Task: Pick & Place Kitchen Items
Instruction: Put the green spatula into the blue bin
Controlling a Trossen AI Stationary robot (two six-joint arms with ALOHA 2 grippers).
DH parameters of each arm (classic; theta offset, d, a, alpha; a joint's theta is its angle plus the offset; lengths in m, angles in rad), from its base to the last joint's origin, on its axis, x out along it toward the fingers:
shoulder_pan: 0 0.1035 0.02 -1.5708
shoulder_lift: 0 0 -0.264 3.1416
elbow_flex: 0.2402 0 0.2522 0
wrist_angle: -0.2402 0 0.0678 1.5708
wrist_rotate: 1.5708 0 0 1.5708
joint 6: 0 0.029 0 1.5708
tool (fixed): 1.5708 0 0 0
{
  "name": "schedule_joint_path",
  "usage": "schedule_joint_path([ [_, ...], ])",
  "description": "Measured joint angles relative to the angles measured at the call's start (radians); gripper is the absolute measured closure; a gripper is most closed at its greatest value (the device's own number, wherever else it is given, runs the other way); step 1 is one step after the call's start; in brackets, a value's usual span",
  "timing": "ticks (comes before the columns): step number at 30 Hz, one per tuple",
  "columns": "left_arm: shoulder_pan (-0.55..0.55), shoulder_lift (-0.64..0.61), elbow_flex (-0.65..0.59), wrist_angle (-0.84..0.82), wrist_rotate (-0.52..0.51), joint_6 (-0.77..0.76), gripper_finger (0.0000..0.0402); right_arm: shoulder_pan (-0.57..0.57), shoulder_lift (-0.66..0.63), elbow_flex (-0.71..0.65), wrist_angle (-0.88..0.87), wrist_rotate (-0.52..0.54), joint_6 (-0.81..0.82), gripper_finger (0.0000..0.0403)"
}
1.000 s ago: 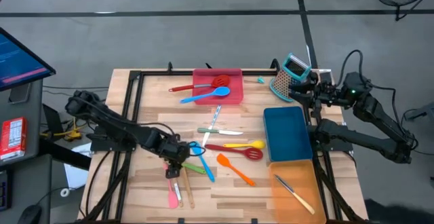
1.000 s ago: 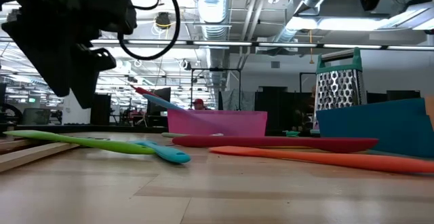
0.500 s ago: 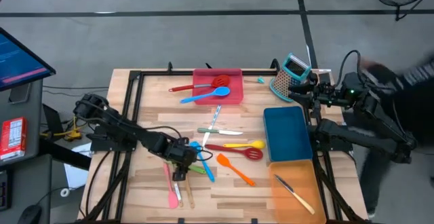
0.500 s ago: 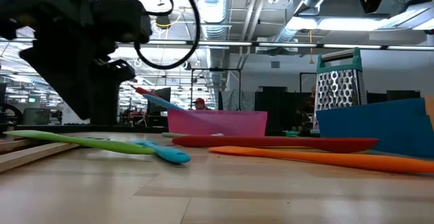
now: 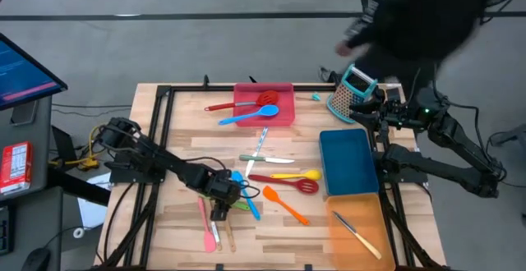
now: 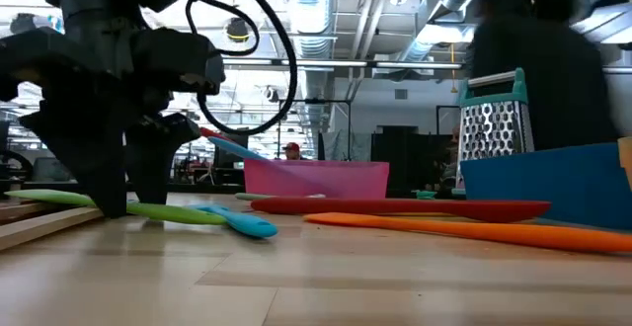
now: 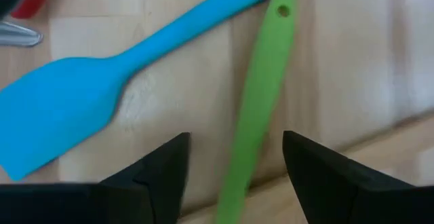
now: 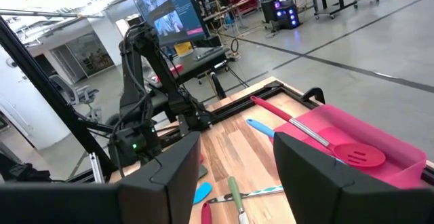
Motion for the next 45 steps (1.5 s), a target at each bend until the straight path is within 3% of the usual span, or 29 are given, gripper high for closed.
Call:
schedule_joint_path([
  [7, 0.005, 0.033, 0.005, -0.025, 0.031, -0.002, 0.0219, 0.0, 0.0, 0.0, 0.0, 0.0, 0.0, 0.0222],
  [19, 0.08, -0.015, -0.001, -0.043, 0.061, -0.019, 0.0389, 0.0, 0.0, 0.0, 0.0, 0.0, 0.0, 0.0223],
  [31, 0.101, -0.069, -0.002, -0.04, 0.101, -0.133, 0.0395, 0.0, 0.0, 0.0, 0.0, -0.002, -0.001, 0.0225],
  [39, 0.135, -0.26, -0.002, -0.036, 0.018, -0.203, 0.04, 0.0, 0.0, 0.0, 0.0, -0.002, 0.025, 0.0227],
  [45, 0.19, -0.447, -0.002, 0.023, -0.106, -0.224, 0.04, 0.015, 0.045, -0.001, -0.005, 0.0, 0.083, 0.0227],
])
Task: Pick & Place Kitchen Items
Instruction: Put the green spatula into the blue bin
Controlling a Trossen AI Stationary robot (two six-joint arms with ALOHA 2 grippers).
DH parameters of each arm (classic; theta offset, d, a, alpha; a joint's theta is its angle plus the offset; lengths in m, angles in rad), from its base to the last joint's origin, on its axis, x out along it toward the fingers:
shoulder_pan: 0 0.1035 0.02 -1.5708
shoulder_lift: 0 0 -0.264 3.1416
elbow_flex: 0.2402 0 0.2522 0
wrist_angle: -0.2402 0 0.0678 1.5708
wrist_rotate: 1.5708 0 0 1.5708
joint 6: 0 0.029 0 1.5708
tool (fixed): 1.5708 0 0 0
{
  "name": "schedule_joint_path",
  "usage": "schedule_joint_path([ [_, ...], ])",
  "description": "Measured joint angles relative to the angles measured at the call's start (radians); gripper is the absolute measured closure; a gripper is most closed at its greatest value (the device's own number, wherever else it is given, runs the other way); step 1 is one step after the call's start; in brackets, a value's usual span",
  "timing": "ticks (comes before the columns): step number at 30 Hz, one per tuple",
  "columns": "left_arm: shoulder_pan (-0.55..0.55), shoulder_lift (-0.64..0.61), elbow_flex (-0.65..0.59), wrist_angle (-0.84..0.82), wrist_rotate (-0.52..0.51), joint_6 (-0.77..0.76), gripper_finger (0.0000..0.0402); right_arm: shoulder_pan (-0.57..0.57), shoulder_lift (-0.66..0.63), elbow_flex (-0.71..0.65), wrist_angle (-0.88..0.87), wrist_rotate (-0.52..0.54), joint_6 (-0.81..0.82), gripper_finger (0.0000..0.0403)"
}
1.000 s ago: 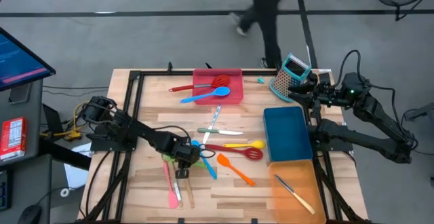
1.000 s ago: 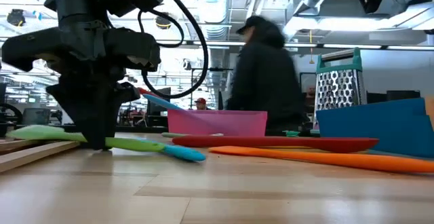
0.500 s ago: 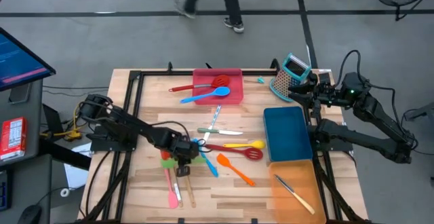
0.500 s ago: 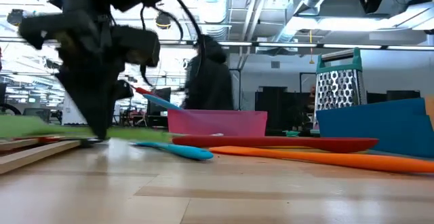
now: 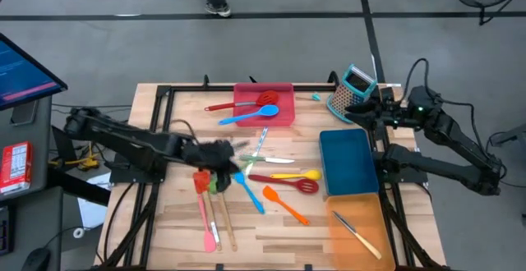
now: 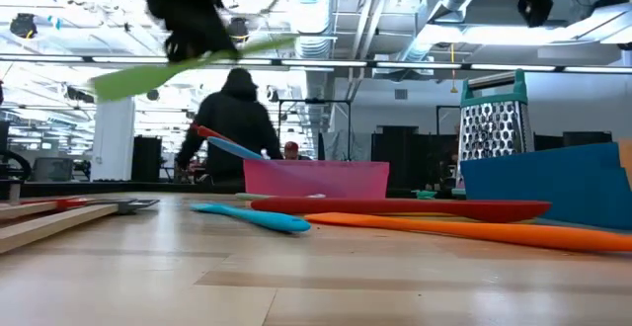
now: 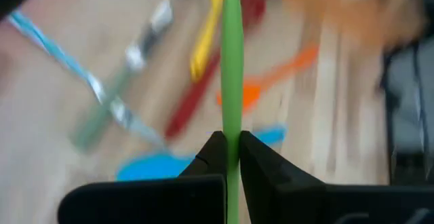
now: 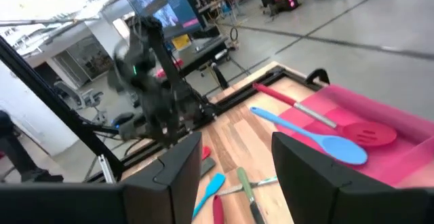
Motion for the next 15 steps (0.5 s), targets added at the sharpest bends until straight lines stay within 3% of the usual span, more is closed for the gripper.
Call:
schedule_joint_path([
  [7, 0.077, -0.167, 0.001, 0.247, -0.174, 0.003, 0.0399, 0.08, 0.164, -0.001, 0.074, 0.025, 0.003, 0.0228],
  [15, 0.133, -0.212, 0.002, 0.475, -0.233, 0.016, 0.0399, 0.214, 0.402, -0.002, 0.343, 0.142, 0.005, 0.0228],
])
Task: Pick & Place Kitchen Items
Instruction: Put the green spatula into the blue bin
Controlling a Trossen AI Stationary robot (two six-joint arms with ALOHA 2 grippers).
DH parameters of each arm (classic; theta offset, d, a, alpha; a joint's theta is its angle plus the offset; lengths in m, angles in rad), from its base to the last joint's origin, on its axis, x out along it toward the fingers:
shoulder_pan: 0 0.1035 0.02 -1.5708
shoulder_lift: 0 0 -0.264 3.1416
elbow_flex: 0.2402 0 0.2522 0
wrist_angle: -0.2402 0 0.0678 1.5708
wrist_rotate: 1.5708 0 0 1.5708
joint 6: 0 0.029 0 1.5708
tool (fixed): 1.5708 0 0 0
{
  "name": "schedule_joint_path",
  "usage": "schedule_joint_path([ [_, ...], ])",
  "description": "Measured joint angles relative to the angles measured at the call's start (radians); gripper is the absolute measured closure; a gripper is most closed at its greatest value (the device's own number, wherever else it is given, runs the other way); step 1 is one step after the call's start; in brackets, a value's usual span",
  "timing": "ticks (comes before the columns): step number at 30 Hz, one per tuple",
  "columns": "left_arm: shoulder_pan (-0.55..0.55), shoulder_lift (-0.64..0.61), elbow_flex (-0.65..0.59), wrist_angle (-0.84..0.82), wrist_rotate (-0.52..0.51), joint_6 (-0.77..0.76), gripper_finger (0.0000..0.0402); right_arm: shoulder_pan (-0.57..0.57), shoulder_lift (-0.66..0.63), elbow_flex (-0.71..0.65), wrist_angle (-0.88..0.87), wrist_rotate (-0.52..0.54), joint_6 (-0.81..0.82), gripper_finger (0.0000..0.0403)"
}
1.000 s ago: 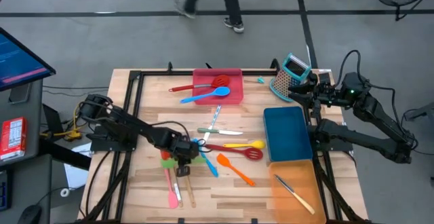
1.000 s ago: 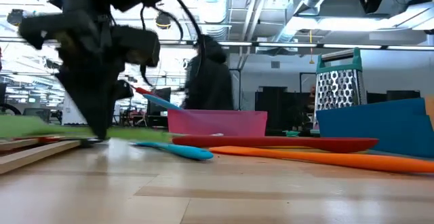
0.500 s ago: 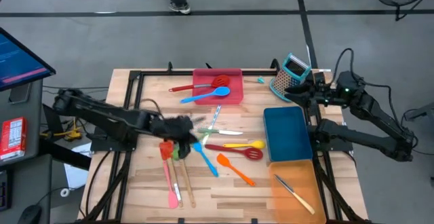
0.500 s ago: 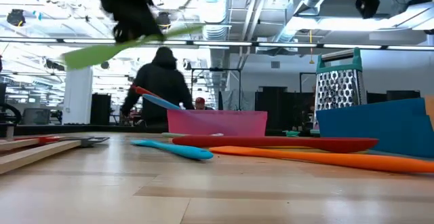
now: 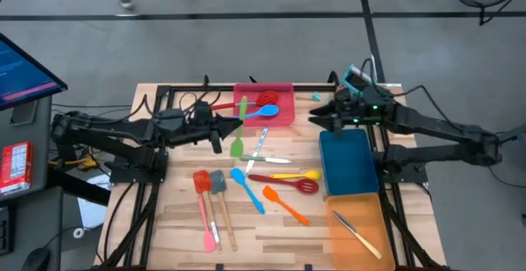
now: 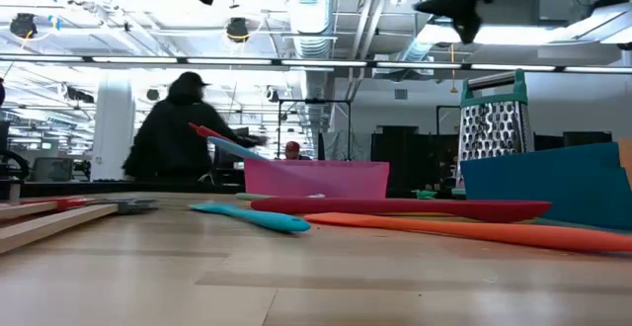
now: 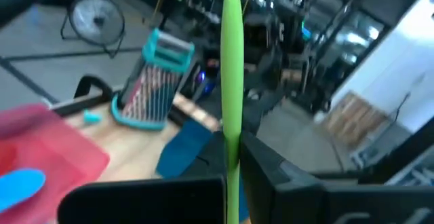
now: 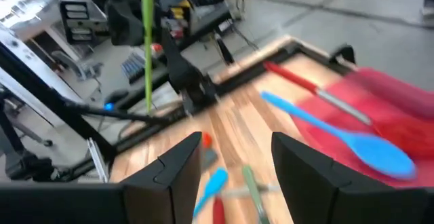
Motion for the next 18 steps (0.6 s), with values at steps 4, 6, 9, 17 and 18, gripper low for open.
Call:
schedule_joint_path([
  [4, 0.024, 0.014, 0.001, 0.119, -0.004, 0.001, 0.0399, 0.056, 0.127, 0.0, 0.191, 0.028, 0.023, 0.0228],
  [6, 0.033, 0.019, 0.0, 0.147, 0.006, 0.004, 0.0399, 0.08, 0.185, 0.007, 0.26, 0.036, 0.025, 0.0228],
  [9, 0.039, 0.029, 0.002, 0.204, 0.024, 0.021, 0.0399, 0.119, 0.271, 0.051, 0.284, 0.07, 0.025, 0.0224],
  [17, 0.038, 0.065, 0.001, 0.251, 0.069, 0.022, 0.0399, 0.187, 0.468, 0.222, 0.293, 0.121, 0.021, 0.0182],
  [18, 0.038, 0.071, 0.001, 0.26, 0.078, 0.021, 0.0399, 0.194, 0.492, 0.246, 0.293, 0.121, 0.02, 0.0175],
])
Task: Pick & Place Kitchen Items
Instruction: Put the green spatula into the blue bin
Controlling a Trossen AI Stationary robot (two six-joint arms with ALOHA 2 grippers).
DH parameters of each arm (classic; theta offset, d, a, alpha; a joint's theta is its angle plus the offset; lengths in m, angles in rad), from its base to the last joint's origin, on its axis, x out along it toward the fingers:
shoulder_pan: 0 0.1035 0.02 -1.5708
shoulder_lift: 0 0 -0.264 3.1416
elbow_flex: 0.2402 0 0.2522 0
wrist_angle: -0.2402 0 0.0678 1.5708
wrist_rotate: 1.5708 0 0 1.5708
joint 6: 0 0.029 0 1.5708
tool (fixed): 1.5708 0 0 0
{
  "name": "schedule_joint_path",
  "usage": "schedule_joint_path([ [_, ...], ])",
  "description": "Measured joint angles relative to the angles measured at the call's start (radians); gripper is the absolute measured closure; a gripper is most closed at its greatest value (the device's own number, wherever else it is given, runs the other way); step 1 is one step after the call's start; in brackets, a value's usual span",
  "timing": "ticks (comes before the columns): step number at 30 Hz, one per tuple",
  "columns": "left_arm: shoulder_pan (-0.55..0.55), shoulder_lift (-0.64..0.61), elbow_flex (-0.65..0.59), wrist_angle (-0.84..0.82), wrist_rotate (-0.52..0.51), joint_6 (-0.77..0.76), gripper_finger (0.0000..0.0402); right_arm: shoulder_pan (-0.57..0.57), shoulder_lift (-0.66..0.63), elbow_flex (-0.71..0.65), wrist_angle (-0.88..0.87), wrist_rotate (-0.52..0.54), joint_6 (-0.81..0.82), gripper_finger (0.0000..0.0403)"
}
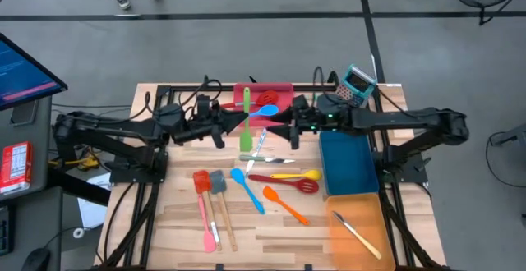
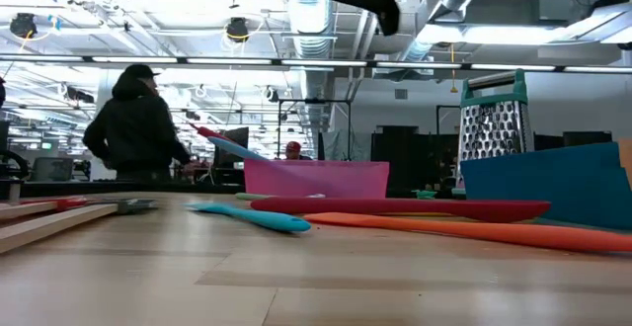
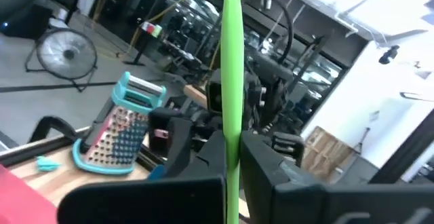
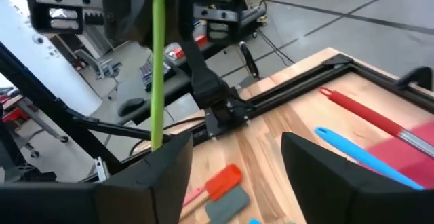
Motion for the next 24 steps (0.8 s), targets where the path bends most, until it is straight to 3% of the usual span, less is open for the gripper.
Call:
schedule_joint_path([
  [10, -0.002, 0.039, -0.001, 0.072, 0.099, -0.025, 0.0399, 0.043, 0.152, 0.165, -0.007, -0.008, -0.007, 0.0159],
  [24, -0.002, 0.048, -0.001, 0.068, 0.099, 0.036, 0.0399, 0.073, 0.131, 0.172, -0.075, -0.043, -0.006, 0.0159],
])
